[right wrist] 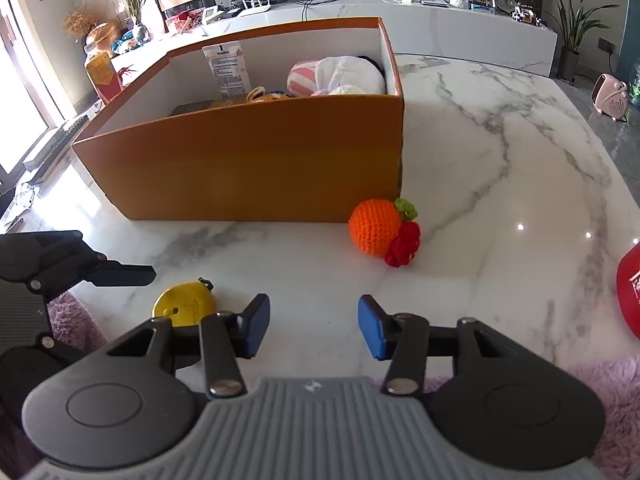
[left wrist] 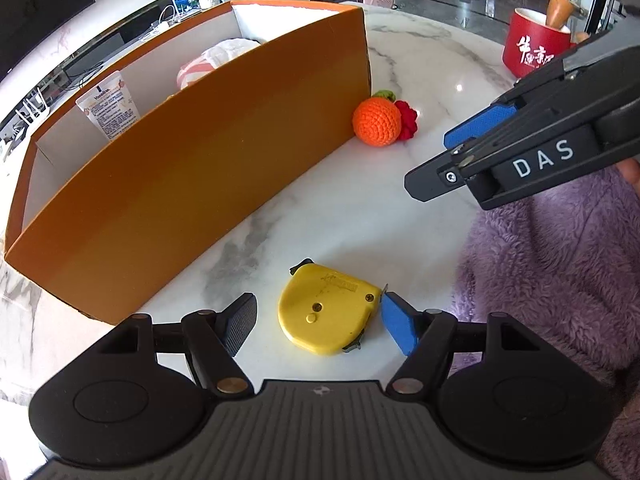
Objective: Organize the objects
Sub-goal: 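Move the left tool down onto the yellow tape measure and close it, then move the right tool to the orange crocheted fruit and close it while the left tool holds the tape measure, then lift the tape measure and crocheted fruit with both tools over the orange box, then lower both items into the orange box and open both tools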
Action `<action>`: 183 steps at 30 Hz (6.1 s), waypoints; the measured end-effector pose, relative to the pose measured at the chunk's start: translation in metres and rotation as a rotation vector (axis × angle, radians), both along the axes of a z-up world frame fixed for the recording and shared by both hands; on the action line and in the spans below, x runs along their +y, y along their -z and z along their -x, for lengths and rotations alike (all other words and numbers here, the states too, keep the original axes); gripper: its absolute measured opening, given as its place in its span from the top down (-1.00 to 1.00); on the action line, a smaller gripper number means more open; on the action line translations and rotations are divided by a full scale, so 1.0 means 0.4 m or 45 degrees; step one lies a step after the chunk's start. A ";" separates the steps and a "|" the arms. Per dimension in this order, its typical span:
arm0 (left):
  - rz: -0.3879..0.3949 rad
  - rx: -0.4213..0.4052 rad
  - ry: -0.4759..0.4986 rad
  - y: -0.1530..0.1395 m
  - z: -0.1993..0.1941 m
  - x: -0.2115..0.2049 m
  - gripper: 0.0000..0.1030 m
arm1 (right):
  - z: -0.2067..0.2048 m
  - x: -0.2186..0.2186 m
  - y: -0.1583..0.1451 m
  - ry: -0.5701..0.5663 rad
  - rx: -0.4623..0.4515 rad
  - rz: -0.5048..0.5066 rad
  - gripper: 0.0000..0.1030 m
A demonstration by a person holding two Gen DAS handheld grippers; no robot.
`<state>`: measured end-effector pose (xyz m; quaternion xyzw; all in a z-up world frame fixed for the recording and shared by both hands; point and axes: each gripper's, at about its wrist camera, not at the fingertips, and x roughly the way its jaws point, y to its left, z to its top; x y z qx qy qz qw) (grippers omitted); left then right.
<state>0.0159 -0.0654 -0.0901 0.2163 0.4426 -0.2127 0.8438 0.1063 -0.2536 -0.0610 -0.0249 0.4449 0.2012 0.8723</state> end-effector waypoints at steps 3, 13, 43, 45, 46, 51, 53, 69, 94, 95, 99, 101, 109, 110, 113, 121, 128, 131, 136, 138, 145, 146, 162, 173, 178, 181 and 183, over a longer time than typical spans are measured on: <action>-0.005 0.017 0.007 0.004 -0.008 -0.001 -0.58 | -0.001 0.004 0.002 -0.004 0.003 0.006 0.00; 0.054 0.078 -0.019 0.014 -0.040 0.005 -0.33 | -0.011 0.012 0.011 -0.015 0.018 0.014 -0.01; 0.200 0.078 -0.219 -0.056 -0.135 0.010 -0.29 | -0.200 0.000 0.019 0.115 0.014 0.089 -0.07; 0.207 0.082 -0.218 -0.055 -0.135 0.011 -0.29 | -0.206 0.001 0.027 0.120 0.025 0.087 -0.08; 0.211 0.085 -0.218 -0.055 -0.136 0.011 -0.29 | -0.207 0.001 0.029 0.120 0.029 0.084 -0.08; 0.221 0.099 -0.230 -0.055 -0.139 0.014 -0.29 | -0.210 0.002 0.037 0.116 0.049 0.084 -0.02; 0.228 0.105 -0.239 -0.059 -0.136 0.016 -0.29 | -0.208 0.004 0.039 0.111 0.048 0.090 -0.02; 0.408 0.063 -0.305 -0.226 -0.082 0.063 -0.29 | -0.099 0.004 -0.076 0.020 -0.038 0.046 1.00; 0.365 0.127 -0.458 -0.152 -0.093 0.177 -0.29 | -0.116 0.173 0.015 -0.208 0.066 0.099 0.11; 0.366 0.130 -0.457 -0.150 -0.095 0.178 -0.29 | -0.120 0.173 0.020 -0.207 0.077 0.089 0.10; 0.370 0.142 -0.461 -0.143 -0.101 0.182 -0.29 | -0.138 0.173 0.033 -0.204 0.122 0.036 0.08; 0.372 0.142 -0.461 -0.144 -0.103 0.183 -0.29 | -0.142 0.175 0.042 -0.204 0.154 0.026 0.09; 0.380 0.107 -0.445 -0.178 -0.088 0.183 -0.29 | -0.116 0.175 0.024 -0.228 0.135 0.029 0.16; 0.385 0.097 -0.438 -0.189 -0.085 0.183 -0.29 | -0.112 0.171 0.008 -0.231 0.125 0.018 0.16; 0.420 0.078 -0.425 -0.227 -0.083 0.188 -0.29 | -0.089 0.160 -0.057 -0.260 0.060 0.001 0.16; 0.404 -0.034 -0.390 -0.331 -0.158 0.217 -0.29 | -0.104 0.172 -0.241 -0.370 -0.161 -0.003 0.16; 0.343 -0.084 -0.387 -0.337 -0.296 0.256 -0.29 | -0.271 0.239 -0.274 -0.384 -0.207 0.038 0.16; 0.317 -0.086 -0.377 -0.316 -0.351 0.264 -0.29 | -0.358 0.280 -0.250 -0.378 -0.197 0.076 0.16; 0.295 -0.063 -0.385 -0.269 -0.417 0.276 -0.29 | -0.472 0.344 -0.187 -0.400 -0.167 0.130 0.16; 0.274 -0.066 -0.388 -0.255 -0.437 0.278 -0.29 | -0.507 0.362 -0.161 -0.390 -0.170 0.156 0.16; 0.184 -0.079 -0.354 -0.225 -0.485 0.271 -0.29 | -0.582 0.397 -0.094 -0.391 -0.129 0.199 0.16; 0.172 -0.080 -0.345 -0.222 -0.488 0.268 -0.29 | -0.585 0.403 -0.085 -0.396 -0.133 0.215 0.16; -0.041 -0.085 -0.263 -0.203 -0.528 0.245 -0.29 | -0.556 0.380 -0.086 -0.348 -0.156 0.230 0.06; -0.194 -0.054 -0.240 -0.149 -0.580 0.217 -0.30 | -0.516 0.342 -0.107 -0.313 -0.147 0.159 0.05; -0.225 -0.068 -0.244 -0.132 -0.585 0.217 -0.30 | -0.516 0.331 -0.111 -0.302 -0.143 0.147 0.05; -0.218 -0.072 -0.246 -0.128 -0.590 0.216 -0.21 | -0.514 0.328 -0.112 -0.302 -0.145 0.149 0.05; -0.220 -0.078 -0.256 -0.128 -0.597 0.217 -0.19 | -0.514 0.326 -0.111 -0.301 -0.140 0.147 0.05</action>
